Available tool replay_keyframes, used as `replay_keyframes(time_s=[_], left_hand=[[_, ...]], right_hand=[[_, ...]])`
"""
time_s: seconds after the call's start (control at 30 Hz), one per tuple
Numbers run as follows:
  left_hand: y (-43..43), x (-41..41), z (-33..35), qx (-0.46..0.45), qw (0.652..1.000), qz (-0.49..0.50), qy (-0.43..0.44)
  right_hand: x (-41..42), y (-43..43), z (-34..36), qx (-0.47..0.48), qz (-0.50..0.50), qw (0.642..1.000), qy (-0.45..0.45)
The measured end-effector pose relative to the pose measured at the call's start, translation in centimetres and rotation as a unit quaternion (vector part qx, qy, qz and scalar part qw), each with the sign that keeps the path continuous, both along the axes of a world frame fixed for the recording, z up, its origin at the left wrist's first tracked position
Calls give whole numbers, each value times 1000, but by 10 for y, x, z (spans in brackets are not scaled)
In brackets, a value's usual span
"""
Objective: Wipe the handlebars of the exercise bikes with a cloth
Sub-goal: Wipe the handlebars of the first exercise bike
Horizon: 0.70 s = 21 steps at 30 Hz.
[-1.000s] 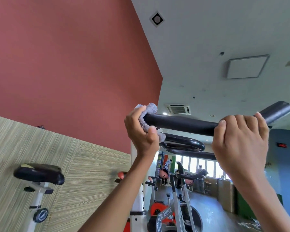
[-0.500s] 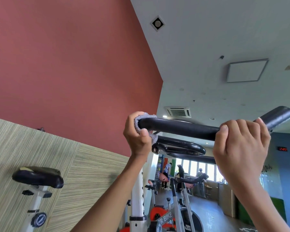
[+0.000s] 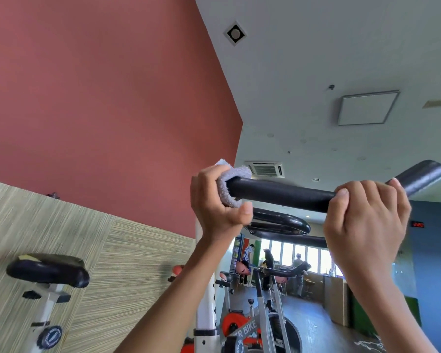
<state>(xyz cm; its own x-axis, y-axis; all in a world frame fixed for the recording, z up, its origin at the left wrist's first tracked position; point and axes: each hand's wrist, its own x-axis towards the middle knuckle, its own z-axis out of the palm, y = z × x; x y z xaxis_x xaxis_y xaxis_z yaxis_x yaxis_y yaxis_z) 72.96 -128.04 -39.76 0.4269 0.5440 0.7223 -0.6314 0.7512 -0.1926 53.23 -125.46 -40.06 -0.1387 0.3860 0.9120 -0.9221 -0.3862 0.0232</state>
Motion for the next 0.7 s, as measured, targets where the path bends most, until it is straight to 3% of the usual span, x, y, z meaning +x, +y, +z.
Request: replay_keyframes(time_s=[0.17, 0.27, 0.4, 0.5, 0.7], left_hand=[[-2, 8, -3, 41, 996, -79, 16], [6, -8, -7, 31, 998, 54, 29], [16, -31, -6, 11, 971, 240, -3], [15, -29, -10, 11, 953, 301, -36], [18, -62, -14, 85, 948, 306, -23]], right_hand=[[0, 0, -2, 8, -1, 1000, 7], [-1, -1, -3, 8, -2, 1000, 7], [-1, -2, -4, 12, 2, 1000, 11], [-5, 1, -4, 13, -5, 999, 30], [-29, 12, -2, 19, -16, 990, 139]])
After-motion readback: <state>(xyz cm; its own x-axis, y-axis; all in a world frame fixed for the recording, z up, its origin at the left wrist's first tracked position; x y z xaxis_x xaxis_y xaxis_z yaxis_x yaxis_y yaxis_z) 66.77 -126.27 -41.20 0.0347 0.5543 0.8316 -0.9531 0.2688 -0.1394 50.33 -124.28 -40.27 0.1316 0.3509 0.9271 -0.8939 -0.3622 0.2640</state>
